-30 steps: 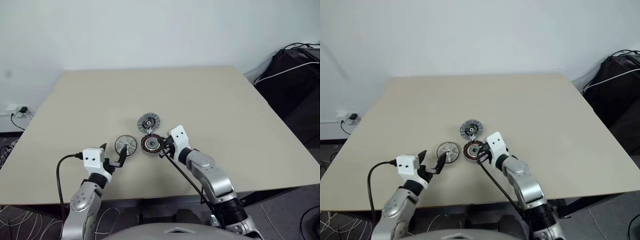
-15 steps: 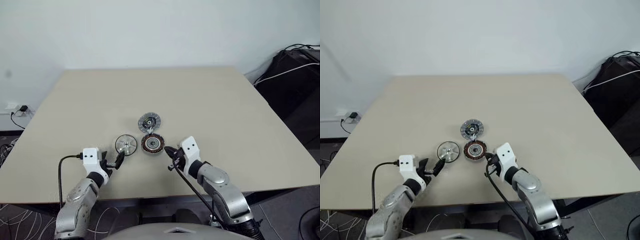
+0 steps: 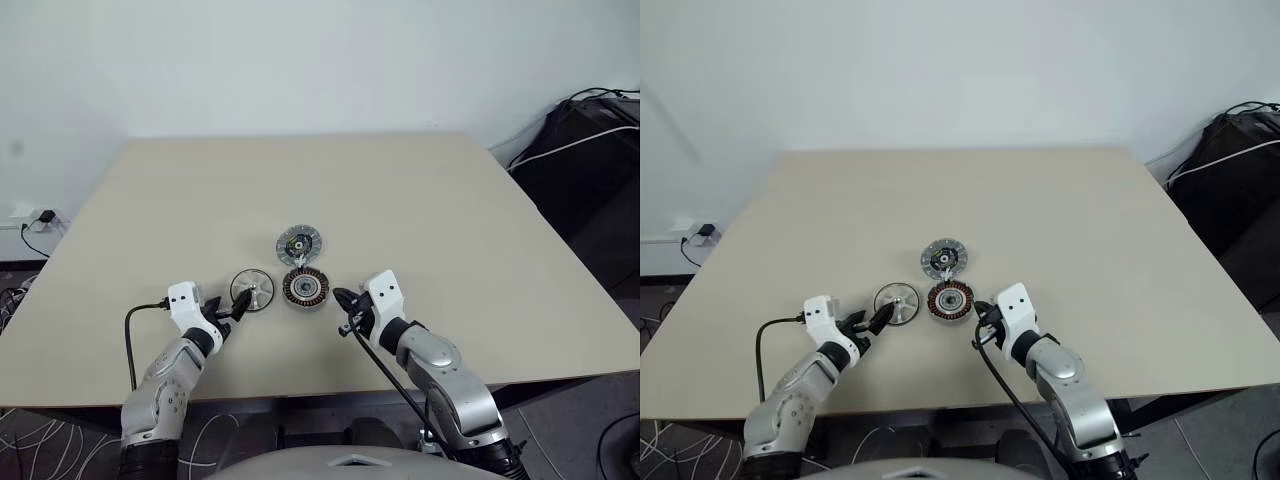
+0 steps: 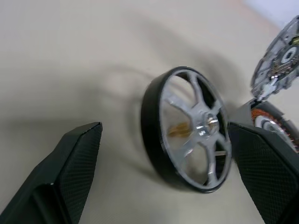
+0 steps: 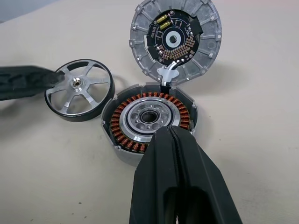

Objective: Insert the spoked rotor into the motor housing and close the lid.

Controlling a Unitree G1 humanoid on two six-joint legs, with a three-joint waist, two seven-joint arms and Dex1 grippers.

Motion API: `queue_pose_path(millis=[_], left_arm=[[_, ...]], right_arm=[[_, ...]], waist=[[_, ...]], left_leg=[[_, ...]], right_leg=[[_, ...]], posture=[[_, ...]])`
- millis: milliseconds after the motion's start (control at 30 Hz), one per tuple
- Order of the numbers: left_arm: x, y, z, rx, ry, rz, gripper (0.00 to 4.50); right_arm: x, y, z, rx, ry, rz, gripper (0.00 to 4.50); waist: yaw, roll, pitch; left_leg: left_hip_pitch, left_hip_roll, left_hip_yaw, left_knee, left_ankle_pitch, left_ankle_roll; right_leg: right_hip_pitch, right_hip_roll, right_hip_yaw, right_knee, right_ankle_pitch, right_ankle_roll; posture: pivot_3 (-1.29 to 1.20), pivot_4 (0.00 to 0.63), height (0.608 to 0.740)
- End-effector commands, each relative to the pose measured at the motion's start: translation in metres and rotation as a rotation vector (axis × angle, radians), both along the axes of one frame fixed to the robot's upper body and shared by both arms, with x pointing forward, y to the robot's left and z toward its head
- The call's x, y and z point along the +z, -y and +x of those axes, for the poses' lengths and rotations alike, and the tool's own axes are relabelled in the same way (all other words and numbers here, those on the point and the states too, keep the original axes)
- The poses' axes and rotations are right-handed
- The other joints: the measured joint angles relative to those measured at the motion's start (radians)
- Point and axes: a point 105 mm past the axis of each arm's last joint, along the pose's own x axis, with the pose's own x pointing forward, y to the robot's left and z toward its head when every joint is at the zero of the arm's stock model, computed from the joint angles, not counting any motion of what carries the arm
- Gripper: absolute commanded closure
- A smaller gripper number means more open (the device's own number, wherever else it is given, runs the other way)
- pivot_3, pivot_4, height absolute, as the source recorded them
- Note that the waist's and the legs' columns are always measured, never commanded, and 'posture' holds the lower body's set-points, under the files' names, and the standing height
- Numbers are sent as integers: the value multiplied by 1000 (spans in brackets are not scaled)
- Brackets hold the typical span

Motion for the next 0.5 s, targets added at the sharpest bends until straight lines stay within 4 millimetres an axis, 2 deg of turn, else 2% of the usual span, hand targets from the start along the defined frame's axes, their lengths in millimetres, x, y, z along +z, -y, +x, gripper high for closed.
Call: queue_pose_path(millis=[33,167,333,433,500], left_arm=[[5,8,5,-22,9,-37,0],[3,14,5,-46,-16,-45,0],[1,16,2,-60,-30,-31,1495],[1,15,2,-54,-34,-30,2617],[1,14,1,-44,-34,-31,3177]], right_arm=[[19,-2,5,-3,76,25,4462],[19,-2,6,-8,78,26,4462],[19,-2,6,-15,76,27,4500],[18,-1,6,-18,73,26,4500],[18,-1,6,-18,71,26,4500]], waist=[[0,0,0],[0,0,0],[0,0,0],[0,0,0],[0,0,0]], left_leg=[[0,0,0,0,0,0],[0,0,0,0,0,0],[0,0,0,0,0,0],[0,0,0,0,0,0],[0,0,0,0,0,0]], right_leg=[[0,0,0,0,0,0],[0,0,0,0,0,0],[0,0,0,0,0,0],[0,0,0,0,0,-1],[0,0,0,0,0,-1]], posture=[[0,0,740],[0,0,740],[0,0,740],[0,0,740],[0,0,740]])
